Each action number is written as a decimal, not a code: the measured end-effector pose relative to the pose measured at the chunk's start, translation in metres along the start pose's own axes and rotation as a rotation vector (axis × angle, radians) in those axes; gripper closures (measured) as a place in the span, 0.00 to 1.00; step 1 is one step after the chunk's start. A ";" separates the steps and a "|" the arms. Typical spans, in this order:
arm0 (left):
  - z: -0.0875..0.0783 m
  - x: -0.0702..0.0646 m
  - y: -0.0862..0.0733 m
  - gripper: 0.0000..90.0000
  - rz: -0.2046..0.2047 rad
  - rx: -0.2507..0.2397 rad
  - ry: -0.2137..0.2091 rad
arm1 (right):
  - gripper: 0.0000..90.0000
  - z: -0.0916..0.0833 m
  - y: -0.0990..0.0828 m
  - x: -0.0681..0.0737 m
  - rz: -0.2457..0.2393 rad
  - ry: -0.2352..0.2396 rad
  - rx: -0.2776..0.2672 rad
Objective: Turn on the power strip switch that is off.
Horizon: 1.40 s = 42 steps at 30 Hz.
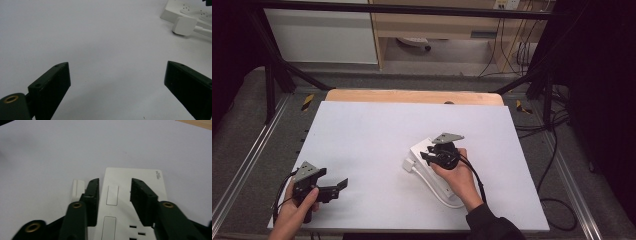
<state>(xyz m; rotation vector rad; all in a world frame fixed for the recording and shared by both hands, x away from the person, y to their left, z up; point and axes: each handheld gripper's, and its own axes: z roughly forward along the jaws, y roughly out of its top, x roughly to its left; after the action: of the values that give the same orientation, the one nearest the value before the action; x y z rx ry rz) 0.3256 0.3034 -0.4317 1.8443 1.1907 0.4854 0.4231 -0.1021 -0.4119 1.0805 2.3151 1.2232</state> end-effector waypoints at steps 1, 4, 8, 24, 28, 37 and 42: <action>0.000 0.000 0.000 0.07 0.000 0.000 0.000 | 0.48 -0.002 0.001 -0.001 0.013 -0.005 -0.002; 0.000 0.000 0.000 0.07 -0.003 0.000 0.000 | 0.35 -0.006 0.002 -0.002 0.021 -0.017 -0.004; 0.000 0.001 -0.001 0.07 -0.009 0.001 0.005 | 0.23 -0.009 0.003 -0.002 0.030 -0.042 -0.017; 0.000 0.000 0.000 0.07 -0.007 -0.002 0.002 | 0.04 -0.025 0.009 -0.006 0.043 -0.103 -0.096; -0.001 0.000 0.000 0.07 -0.008 -0.004 0.003 | 0.04 -0.033 0.009 -0.012 0.055 -0.126 -0.122; -0.001 0.001 -0.001 0.07 -0.011 0.001 0.007 | 0.06 -0.048 0.007 -0.024 0.061 -0.146 -0.154; -0.001 0.001 -0.001 0.07 -0.009 0.001 0.005 | 0.06 -0.059 0.004 -0.030 0.067 -0.166 -0.168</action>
<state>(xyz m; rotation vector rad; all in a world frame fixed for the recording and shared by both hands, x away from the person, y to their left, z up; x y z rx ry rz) 0.3247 0.3045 -0.4320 1.8384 1.2024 0.4843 0.4116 -0.1567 -0.3764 1.1609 2.0301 1.2747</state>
